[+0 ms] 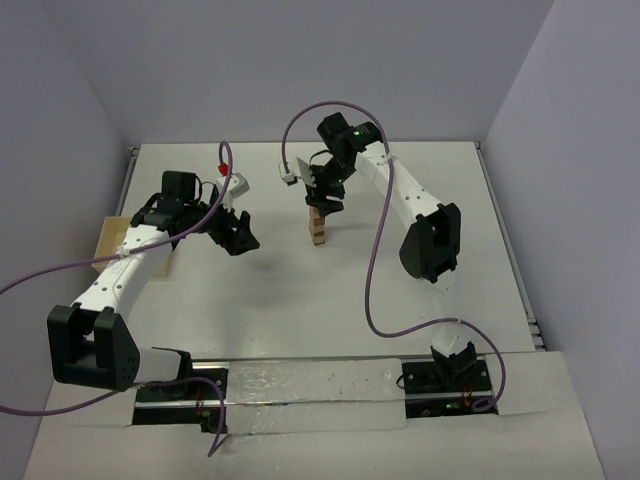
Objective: Build the wood block tower
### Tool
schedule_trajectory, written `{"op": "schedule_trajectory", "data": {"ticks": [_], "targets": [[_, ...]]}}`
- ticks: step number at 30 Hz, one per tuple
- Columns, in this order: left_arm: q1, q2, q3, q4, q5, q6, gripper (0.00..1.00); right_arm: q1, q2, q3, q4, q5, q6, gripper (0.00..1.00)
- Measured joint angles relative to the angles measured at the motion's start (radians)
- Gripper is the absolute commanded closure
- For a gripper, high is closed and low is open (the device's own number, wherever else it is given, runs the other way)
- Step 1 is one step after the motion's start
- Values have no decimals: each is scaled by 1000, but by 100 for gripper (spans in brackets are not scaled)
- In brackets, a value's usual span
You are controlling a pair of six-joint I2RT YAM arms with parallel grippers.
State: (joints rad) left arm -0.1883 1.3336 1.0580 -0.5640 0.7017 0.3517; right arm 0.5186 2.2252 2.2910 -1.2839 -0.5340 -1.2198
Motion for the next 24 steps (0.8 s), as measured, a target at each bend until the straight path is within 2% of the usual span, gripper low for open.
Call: {"op": "schedule_trajectory", "data": {"ticks": [24], "targets": [[2,21,1,0,8,8,1,9,7,0,5,37,-22,60]]}}
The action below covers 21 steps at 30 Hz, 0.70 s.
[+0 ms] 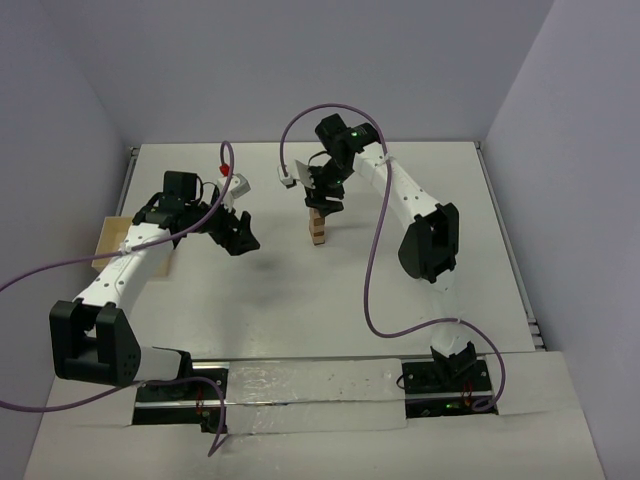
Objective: Build the wood block tower
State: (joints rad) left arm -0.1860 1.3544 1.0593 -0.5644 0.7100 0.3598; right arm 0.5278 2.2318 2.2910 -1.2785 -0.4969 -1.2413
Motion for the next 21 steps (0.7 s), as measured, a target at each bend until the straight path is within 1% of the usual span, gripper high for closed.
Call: {"op": "schedule_trajectory", "data": {"ticks": [21], "targets": [[0,2,4,0,1,3,1,0,1,0,-1,10,-17,54]]}}
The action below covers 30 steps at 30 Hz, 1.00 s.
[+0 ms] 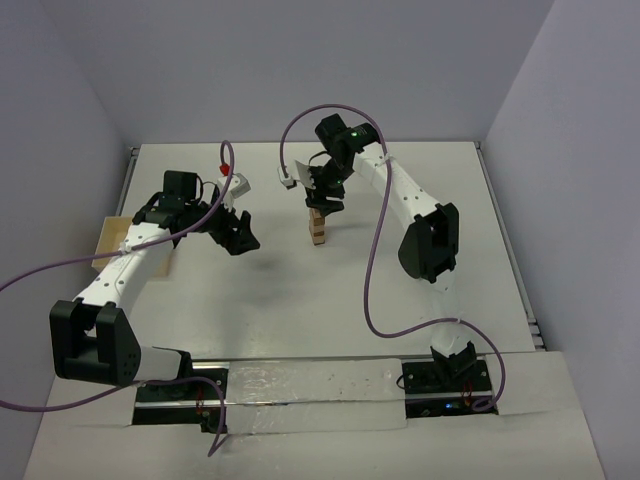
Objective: Build the wood block tower
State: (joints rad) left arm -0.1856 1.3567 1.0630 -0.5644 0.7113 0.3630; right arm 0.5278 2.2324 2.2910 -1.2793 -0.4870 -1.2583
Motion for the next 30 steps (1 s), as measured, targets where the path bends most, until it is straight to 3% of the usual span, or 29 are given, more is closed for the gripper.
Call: {"op": "schedule_trajectory", "data": {"ticks": [10,17,30], "targets": [[0,0,0,0,0,0,1,0,14,0,1,-4,5,48],[0,0,0,0,1,7,1,0,14,0,2,-4,11,30],[0,0,0,0,1,8,1,1,16,0,22,11,30,21]]}}
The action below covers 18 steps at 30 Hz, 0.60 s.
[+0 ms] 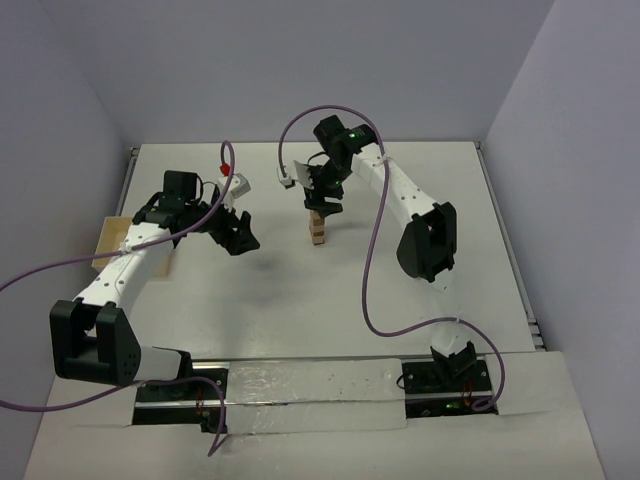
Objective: Build the wood block tower
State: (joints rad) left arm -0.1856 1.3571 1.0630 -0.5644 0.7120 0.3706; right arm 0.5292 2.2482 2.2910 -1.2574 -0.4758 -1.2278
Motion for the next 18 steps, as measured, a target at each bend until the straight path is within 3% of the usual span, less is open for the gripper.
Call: {"op": "schedule_trajectory", "data": {"ticks": [4,6,18], "targets": [[0,0,0,0,0,0,1,3,0,0,2,4,3,11],[1,0,0,0,0,0,1,4,0,0,3,5,5,1],[2,0,1,-1,-1,-1,1,6,-12,7,2,4,29,0]]}}
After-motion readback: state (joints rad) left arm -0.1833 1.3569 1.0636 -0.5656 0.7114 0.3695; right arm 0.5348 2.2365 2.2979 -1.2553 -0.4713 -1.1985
